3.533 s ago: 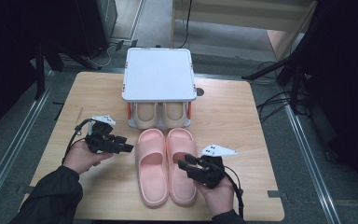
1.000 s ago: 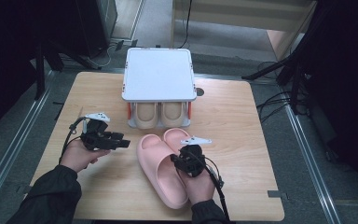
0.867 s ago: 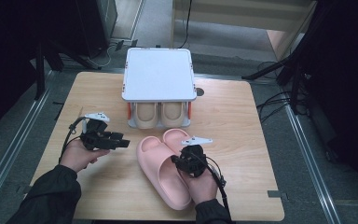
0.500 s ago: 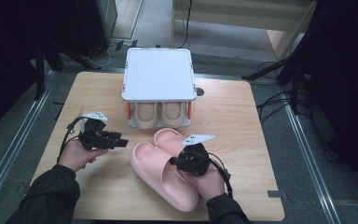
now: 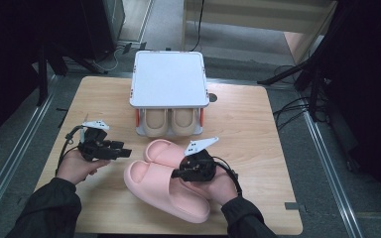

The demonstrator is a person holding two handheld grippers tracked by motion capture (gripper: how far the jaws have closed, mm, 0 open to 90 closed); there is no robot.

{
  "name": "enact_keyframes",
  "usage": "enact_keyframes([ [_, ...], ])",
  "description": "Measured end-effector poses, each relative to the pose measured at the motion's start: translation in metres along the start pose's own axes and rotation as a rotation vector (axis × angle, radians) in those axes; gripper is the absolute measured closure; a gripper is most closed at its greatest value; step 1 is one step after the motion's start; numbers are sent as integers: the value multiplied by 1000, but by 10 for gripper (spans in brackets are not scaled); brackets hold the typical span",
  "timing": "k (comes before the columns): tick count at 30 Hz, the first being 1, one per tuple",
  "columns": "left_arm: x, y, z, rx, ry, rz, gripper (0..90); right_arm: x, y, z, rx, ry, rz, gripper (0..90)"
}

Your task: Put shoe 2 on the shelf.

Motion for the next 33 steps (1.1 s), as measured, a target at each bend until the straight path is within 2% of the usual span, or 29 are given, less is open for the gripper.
enact_keyframes([
  [4,-7,7,1,-18,-11,-7,430,4,-8,0,-42,-26,28,769],
  [7,-12,13,2,-31,-23,-14,426,7,-13,-1,-36,-54,46,768],
  [13,-23,25,3,-58,-45,-22,424,7,-27,0,-83,-86,52,768],
  [17,-30,31,5,-78,-59,-28,421,8,-38,-2,-79,-121,65,768],
  [20,-34,35,6,-89,-69,-36,421,5,-47,-4,-93,-143,73,767],
  [23,-36,37,6,-93,-78,-40,421,0,-55,-5,-97,-150,82,767],
  [26,-37,38,8,-102,-69,-47,416,-6,-64,-5,-103,-152,87,765],
  [30,-38,39,10,-107,-68,-43,411,-9,-74,-3,-81,-163,89,766],
  [33,-37,38,9,-108,-64,-44,411,-11,-82,0,-84,-157,96,766],
])
Point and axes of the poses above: each handheld gripper's, and its own axes: x roughly forward along the jaws, y roughly out of its underside, z roughly to its left, the point moved 1 cm from there along x, roughly forward along the jaws, and after that the axes turned 3 degrees about x, right-handed, at the moved point
